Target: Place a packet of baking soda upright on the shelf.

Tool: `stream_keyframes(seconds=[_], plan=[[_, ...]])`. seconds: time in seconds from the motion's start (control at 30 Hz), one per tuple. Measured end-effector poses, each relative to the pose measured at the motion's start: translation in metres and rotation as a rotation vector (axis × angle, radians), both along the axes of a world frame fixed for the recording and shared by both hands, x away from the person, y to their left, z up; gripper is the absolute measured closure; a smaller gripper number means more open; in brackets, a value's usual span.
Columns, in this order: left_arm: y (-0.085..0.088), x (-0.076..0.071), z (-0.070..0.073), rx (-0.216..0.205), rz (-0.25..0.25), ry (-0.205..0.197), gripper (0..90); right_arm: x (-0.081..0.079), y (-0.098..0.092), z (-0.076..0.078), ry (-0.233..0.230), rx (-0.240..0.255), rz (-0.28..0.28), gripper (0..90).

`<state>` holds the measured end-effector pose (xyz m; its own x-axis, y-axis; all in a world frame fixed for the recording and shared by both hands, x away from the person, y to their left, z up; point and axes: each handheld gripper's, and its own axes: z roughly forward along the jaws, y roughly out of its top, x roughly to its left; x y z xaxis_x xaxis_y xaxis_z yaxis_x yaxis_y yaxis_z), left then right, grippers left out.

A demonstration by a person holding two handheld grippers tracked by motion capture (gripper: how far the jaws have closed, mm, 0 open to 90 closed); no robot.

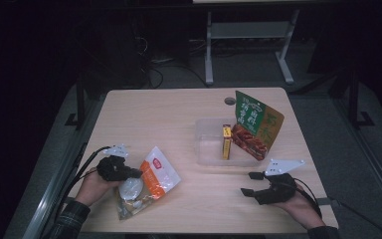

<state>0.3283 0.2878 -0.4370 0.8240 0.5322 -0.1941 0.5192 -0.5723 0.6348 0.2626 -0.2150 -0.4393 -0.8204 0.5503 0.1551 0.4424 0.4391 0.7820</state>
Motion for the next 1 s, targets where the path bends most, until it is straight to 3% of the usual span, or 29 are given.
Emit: stream_keyframes(seconds=[0.17,0.23,0.43,0.6,0.83,1.0], plan=[[0.002,-0.01,0.011,-0.002,0.037,-0.045,89.6,0.002,0.002,0.0,-0.001,0.004,0.008,33.6],[0.003,-0.017,0.019,-0.028,0.055,-0.071,89.7,0.004,0.004,0.001,0.001,0.006,0.015,33.6],[-0.002,-0.03,0.036,-0.052,0.105,-0.15,89.8,0.007,0.007,0.0,-0.003,0.005,0.031,33.6],[-0.014,-0.041,0.051,-0.129,0.124,-0.21,89.8,0.009,0.01,0.001,-0.003,0.016,0.041,33.5],[-0.032,-0.042,0.06,-0.205,0.122,-0.262,89.8,0.009,0.018,0.006,-0.029,0.036,0.064,33.8],[-0.039,-0.039,0.068,-0.277,0.114,-0.279,89.8,0.012,0.024,0.012,-0.041,0.103,0.068,35.4]])
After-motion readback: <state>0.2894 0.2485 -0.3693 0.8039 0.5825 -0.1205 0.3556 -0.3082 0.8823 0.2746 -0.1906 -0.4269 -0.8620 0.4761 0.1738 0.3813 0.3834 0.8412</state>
